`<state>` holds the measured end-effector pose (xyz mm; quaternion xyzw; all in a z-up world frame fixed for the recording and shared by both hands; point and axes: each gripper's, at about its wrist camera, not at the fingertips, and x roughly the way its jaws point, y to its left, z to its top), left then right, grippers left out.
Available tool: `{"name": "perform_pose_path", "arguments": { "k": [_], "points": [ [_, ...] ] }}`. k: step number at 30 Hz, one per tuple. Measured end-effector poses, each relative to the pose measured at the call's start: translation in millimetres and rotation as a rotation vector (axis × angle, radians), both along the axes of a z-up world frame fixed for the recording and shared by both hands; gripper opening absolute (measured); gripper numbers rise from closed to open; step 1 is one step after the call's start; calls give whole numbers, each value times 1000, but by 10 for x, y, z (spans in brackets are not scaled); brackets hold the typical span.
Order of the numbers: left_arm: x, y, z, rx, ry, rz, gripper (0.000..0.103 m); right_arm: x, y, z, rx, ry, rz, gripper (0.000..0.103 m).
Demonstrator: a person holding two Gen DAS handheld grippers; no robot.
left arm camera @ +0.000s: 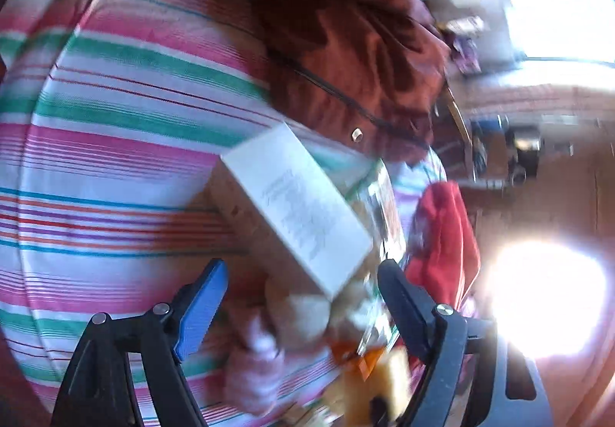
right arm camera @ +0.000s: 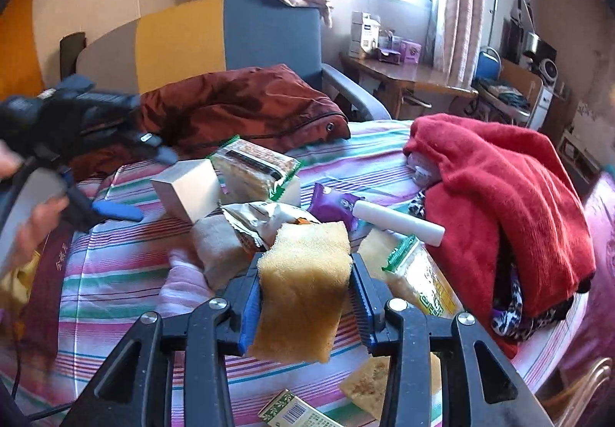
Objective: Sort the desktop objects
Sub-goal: 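Grasp a white box with the left tool while the right tool grasps another yellow sponge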
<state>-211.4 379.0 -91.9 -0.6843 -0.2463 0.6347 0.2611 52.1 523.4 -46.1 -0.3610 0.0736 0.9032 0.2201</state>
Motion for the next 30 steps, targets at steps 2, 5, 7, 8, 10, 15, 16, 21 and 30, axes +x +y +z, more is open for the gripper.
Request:
{"name": "perform_pose_path", "arguments": {
  "k": [2, 5, 7, 8, 10, 15, 16, 21, 30],
  "points": [
    [-74, 78, -67, -8, -28, 23, 83, 11, 14, 5, -16, 7, 5, 42],
    [-186, 170, -135, -74, -27, 54, 83, 42, 37, 22, -46, 26, 9, 42],
    [-242, 219, -171, -98, -29, 76, 83, 54, 45, 34, -63, 36, 16, 42],
    [-264, 238, -177, -115, -22, 84, 83, 59, 36, 36, -66, 39, 18, 42],
    [-329, 306, -196, -145, 2, 71, 83, 67, 23, 37, -72, 41, 28, 42],
    [-325, 352, -286, -172, 32, -38, 79, 56, -14, 32, -72, 34, 52, 42],
    [-304, 333, -280, -169, 52, -67, 77, 52, -18, 28, -74, 33, 58, 42],
    [-163, 256, -133, -244, 236, -233, 62, 33, -91, 24, -71, 29, 92, 42],
    [240, 292, -125, -499, 580, -452, 52, -25, -245, -32, -20, -4, 147, 42]
  ]
}}
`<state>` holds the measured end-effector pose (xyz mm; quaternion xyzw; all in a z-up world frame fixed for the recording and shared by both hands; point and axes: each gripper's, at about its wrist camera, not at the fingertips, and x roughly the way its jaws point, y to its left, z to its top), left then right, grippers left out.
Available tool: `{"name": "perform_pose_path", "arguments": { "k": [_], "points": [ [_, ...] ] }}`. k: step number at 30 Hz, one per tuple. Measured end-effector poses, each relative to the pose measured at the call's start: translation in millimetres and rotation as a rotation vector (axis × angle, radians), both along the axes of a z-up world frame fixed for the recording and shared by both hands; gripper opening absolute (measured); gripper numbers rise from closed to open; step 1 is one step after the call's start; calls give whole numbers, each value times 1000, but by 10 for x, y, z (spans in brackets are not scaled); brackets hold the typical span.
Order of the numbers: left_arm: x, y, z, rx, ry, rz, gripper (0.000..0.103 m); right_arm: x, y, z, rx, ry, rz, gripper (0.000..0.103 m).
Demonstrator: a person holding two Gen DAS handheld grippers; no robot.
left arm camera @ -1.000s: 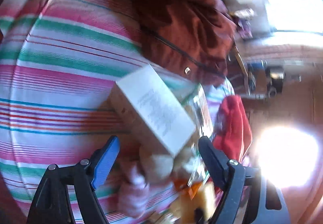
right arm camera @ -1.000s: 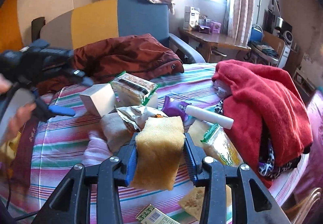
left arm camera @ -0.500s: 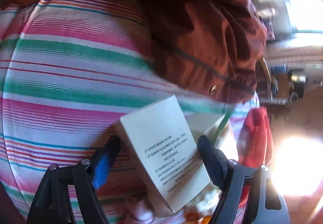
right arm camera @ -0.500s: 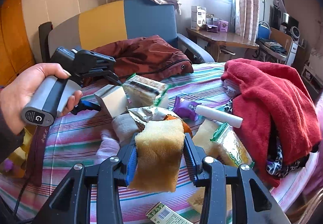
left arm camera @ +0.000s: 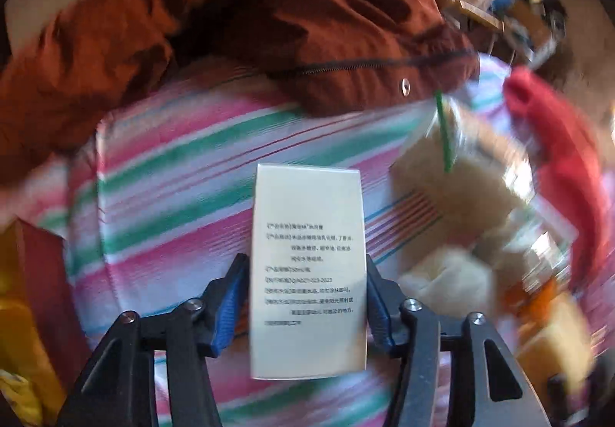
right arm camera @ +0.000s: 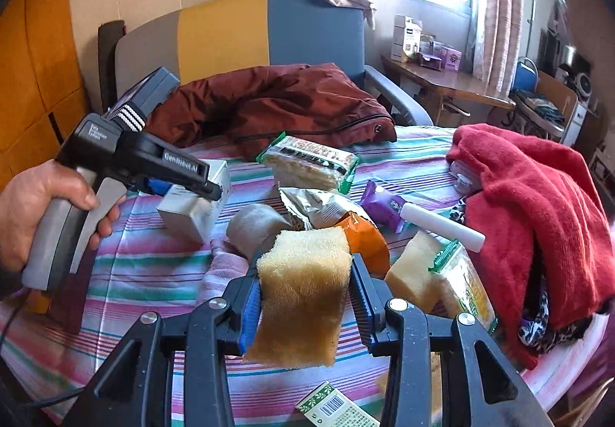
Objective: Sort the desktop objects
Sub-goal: 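Grasp a white box with the left tool while the right tool grasps another yellow sponge, then carry the white box and sponge to the gold tray and open both tools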
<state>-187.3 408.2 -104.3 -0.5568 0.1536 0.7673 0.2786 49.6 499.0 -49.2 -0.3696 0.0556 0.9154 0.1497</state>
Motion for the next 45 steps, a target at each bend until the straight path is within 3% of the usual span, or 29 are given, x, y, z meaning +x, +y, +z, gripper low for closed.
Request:
{"name": "perform_pose_path", "arguments": {
  "k": [2, 5, 16, 24, 34, 45],
  "points": [
    [116, 2, -23, -20, 55, -40, 51, -11, -9, -21, 3, -10, 3, 42],
    [195, -137, -3, 27, 49, -21, 50, -19, -12, -46, -2, -19, 4, 42],
    [720, -754, 562, 230, 116, -1, 50, 10, 0, -25, -39, 14, 8, 41],
    [1005, -1394, 836, 315, 161, 81, 50, 20, -206, 48, -38, 60, 94, 41],
    [1026, -2333, 951, 331, 234, 250, 50, -76, -817, 206, -113, 71, 224, 41],
    [1055, -3126, 977, 282, 343, 403, 50, -288, -1799, 363, -165, 89, 401, 41]
  ]
}}
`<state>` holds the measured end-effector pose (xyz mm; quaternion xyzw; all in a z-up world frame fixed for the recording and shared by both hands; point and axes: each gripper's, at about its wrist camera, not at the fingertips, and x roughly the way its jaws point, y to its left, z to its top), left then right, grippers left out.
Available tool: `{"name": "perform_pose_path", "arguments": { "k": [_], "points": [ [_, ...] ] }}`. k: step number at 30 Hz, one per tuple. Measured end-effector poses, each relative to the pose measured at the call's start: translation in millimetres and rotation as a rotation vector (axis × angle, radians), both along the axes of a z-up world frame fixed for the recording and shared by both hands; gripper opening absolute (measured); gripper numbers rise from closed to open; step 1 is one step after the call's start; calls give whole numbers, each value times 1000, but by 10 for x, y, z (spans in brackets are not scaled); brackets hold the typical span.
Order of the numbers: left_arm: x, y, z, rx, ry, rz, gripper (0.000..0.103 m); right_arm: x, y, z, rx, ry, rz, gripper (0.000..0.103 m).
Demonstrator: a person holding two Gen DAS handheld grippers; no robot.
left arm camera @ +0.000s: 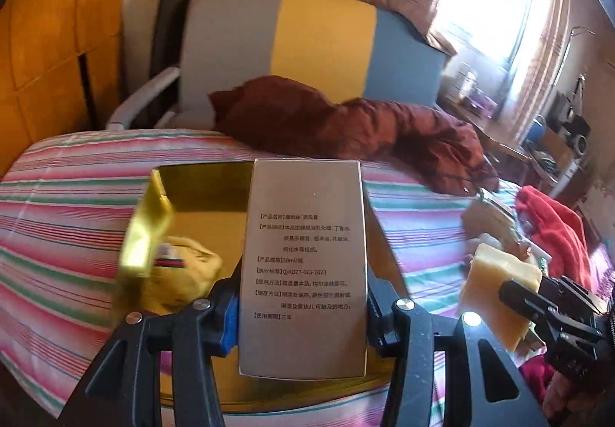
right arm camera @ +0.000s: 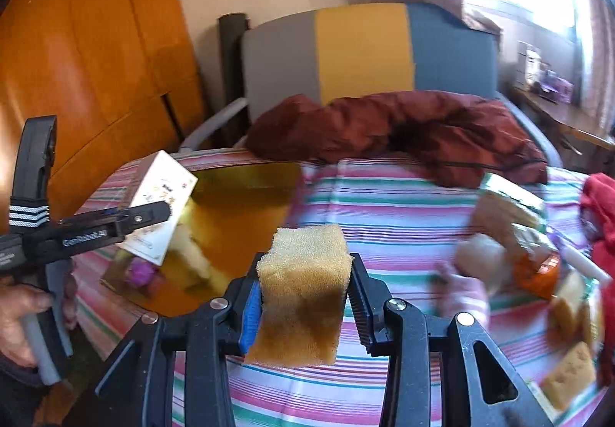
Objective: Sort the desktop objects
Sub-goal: 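Carry the white box and sponge to the gold tray and open both tools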
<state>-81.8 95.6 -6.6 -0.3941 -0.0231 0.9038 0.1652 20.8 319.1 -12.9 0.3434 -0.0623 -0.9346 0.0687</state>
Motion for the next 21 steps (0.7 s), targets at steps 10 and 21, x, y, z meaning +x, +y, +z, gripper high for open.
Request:
{"name": "perform_pose_path", "arguments": {
  "k": [10, 21],
  "points": [
    [-48, -358, 18, -6, 25, 70, 51, -334, -627, 59, -8, -18, 114, 41],
    [-650, -528, -82, -71, 16, 93, 57, -916, -981, 127, -31, -26, 115, 41]
  ]
}}
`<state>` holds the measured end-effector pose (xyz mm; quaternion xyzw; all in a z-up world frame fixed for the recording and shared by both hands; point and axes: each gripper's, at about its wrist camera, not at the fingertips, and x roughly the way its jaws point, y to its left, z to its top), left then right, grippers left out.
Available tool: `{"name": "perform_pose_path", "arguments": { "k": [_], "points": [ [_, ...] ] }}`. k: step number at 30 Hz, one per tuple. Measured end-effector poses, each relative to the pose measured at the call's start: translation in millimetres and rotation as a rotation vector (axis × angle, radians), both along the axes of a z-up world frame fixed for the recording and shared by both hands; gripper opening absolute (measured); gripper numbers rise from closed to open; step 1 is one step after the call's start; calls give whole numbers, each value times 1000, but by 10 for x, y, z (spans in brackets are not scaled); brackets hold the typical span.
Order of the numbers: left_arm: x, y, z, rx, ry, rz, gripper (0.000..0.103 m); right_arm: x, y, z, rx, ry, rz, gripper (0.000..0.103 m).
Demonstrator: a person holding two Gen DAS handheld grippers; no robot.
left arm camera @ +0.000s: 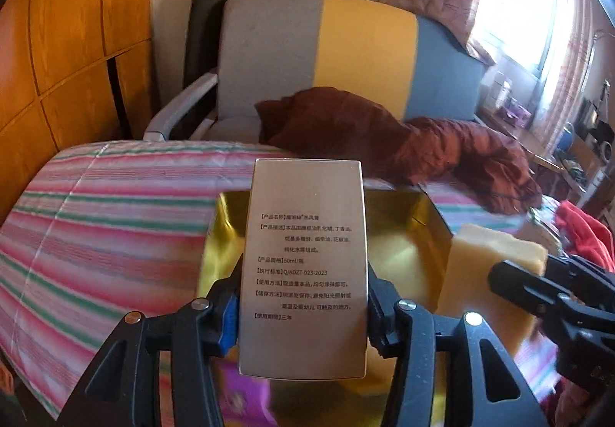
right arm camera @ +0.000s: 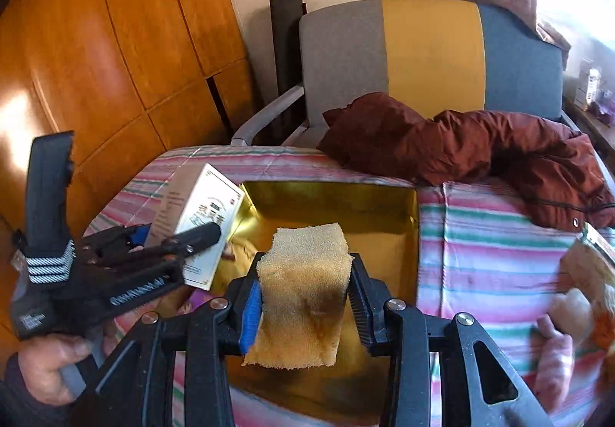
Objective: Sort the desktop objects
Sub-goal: 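Carry the white box and sponge to the gold tray and open both tools, then move both open tools back from the tray toward the pile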
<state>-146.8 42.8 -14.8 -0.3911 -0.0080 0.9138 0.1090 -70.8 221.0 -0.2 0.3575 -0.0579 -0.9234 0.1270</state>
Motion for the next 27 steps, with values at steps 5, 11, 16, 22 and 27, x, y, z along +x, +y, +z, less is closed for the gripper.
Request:
{"name": "perform_pose_path", "arguments": {
  "k": [5, 11, 16, 22, 27],
  "points": [
    [-224, -190, -13, 23, -31, 51, 75, -331, -135, 35, -21, 29, -29, 66],
    [-17, -461, -72, 90, -34, 114, 82, -287, -176, -38, -14, 25, -23, 77],
    [253, -482, -165, 125, -49, 121, 82, -27, -191, -182, 32, 18, -12, 86],
    [539, -403, -195, 172, -71, 95, 82, 260, -154, -189, 51, 46, -24, 96],
    [727, -299, -147, 154, -49, 71, 82, 479, -95, -147, 85, 91, -52, 102]
  ]
}}
